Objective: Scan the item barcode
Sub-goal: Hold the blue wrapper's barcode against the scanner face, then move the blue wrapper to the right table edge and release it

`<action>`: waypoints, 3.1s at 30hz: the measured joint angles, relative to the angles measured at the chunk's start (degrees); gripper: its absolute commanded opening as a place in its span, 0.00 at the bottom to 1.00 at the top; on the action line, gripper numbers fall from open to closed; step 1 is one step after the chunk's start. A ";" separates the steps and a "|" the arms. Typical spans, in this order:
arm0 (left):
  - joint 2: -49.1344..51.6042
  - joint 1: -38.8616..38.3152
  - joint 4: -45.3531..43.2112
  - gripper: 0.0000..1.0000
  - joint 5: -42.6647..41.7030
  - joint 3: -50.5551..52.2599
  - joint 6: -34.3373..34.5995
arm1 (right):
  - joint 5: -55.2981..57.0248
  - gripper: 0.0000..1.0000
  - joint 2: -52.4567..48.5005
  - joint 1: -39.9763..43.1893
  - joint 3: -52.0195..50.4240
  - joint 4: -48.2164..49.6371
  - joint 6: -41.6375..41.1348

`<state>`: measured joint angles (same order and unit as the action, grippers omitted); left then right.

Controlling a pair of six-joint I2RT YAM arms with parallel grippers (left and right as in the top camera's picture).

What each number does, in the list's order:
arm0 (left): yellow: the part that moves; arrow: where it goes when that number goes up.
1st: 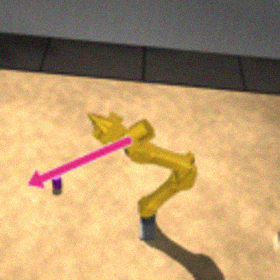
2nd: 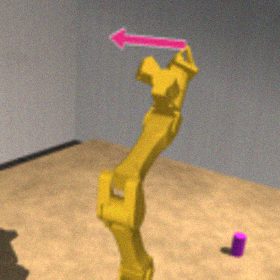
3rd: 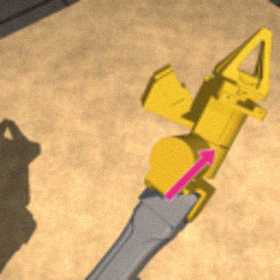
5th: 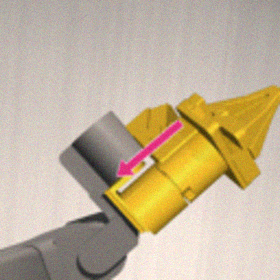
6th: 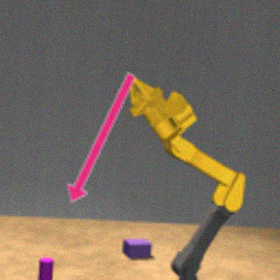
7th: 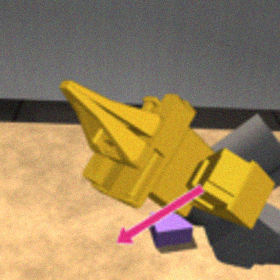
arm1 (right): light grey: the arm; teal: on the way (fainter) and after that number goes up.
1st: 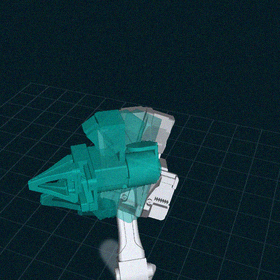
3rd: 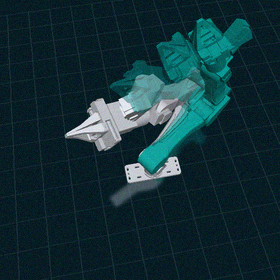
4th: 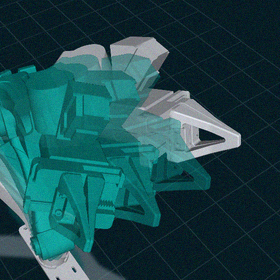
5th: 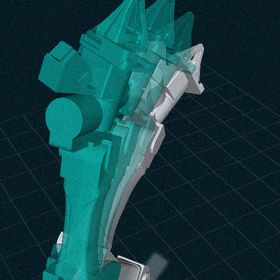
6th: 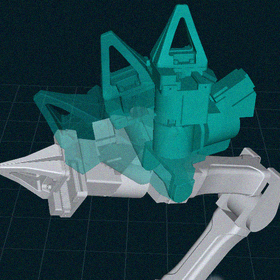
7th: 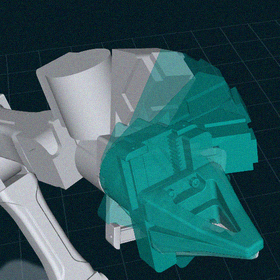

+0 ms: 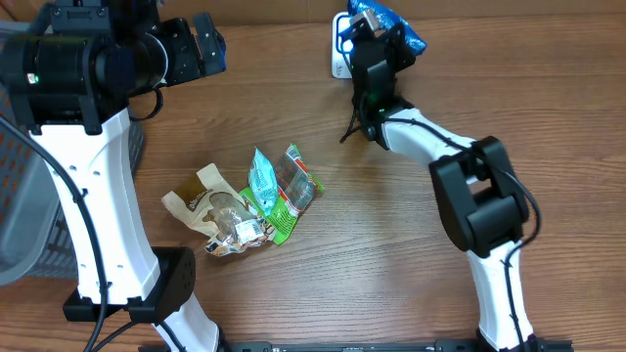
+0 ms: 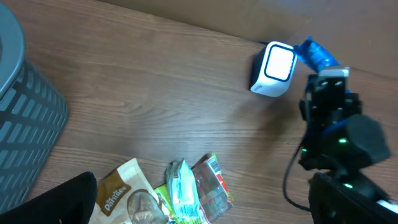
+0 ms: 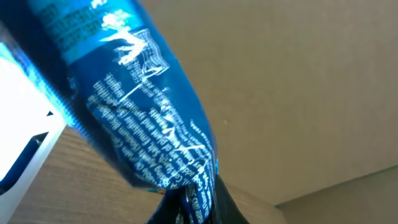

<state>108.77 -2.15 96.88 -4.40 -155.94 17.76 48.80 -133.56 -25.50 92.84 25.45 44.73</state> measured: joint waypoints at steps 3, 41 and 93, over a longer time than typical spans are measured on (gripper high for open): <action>0.00 0.00 0.00 1.00 0.00 0.00 -0.02 | 0.24 0.04 -3.04 0.00 -0.02 6.01 2.05; 0.00 0.00 -0.02 1.00 0.00 0.00 -0.02 | -12.85 0.04 -10.43 4.35 0.00 19.58 -4.00; 0.00 0.00 -0.04 1.00 0.15 0.09 -0.22 | -17.46 0.04 41.46 4.98 0.74 -65.94 -46.31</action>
<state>108.77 -2.15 96.84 -4.25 -155.85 17.54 31.33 -92.09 -20.51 93.58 -40.49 -1.58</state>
